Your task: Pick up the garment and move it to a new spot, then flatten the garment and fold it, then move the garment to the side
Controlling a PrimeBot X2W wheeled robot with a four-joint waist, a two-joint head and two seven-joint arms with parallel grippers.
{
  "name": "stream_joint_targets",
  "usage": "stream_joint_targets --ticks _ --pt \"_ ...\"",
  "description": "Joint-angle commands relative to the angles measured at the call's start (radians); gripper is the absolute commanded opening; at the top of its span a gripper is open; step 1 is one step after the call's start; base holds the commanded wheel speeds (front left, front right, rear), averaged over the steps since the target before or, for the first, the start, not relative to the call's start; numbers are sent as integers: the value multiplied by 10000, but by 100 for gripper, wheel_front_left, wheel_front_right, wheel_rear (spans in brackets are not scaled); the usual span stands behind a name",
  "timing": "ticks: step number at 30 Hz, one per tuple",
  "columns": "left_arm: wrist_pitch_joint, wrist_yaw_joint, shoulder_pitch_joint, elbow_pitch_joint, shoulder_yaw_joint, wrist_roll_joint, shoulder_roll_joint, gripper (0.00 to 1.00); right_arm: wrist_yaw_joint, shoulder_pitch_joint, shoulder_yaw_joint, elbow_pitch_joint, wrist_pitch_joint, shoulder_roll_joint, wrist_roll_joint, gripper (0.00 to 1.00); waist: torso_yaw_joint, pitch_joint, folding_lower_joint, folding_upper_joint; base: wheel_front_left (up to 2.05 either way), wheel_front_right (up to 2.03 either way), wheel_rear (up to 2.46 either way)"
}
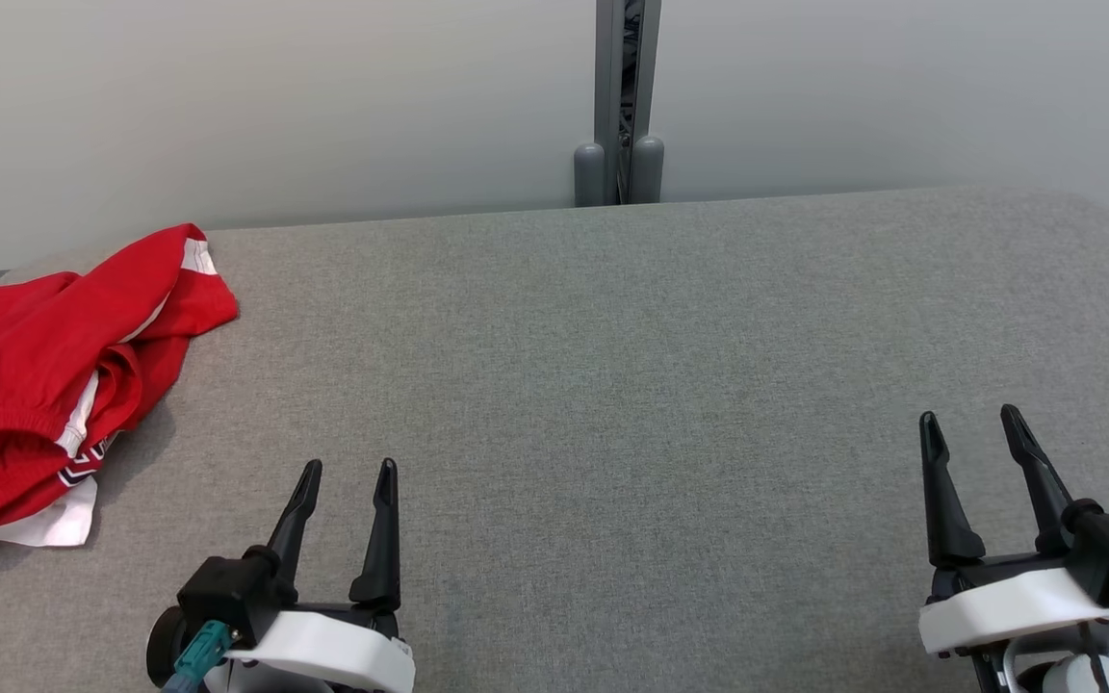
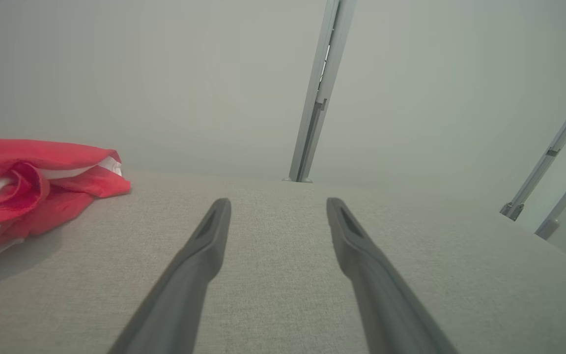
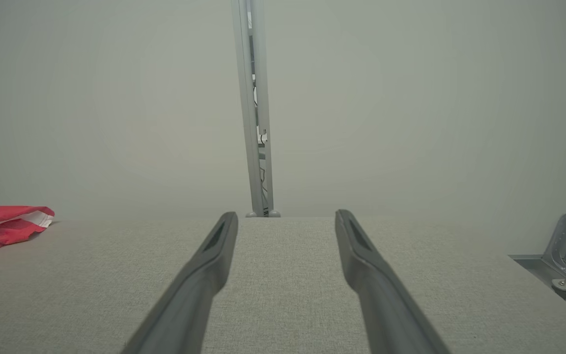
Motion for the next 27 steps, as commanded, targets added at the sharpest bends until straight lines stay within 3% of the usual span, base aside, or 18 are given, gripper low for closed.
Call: stream_joint_targets --ticks 1,11,27 --pt "-81 70 -5 1 33 184 49 100 48 -116 -19 60 -92 -1 -240 100 -3 -12 0 0 0 0 0" --pt "-235 177 125 23 25 701 55 100 49 -227 24 271 -151 95 -984 100 -26 -64 0 0 0 0 0" --pt "-232 101 103 190 26 502 54 100 40 -245 5 394 -131 83 -788 100 -51 -126 0 0 0 0 0"
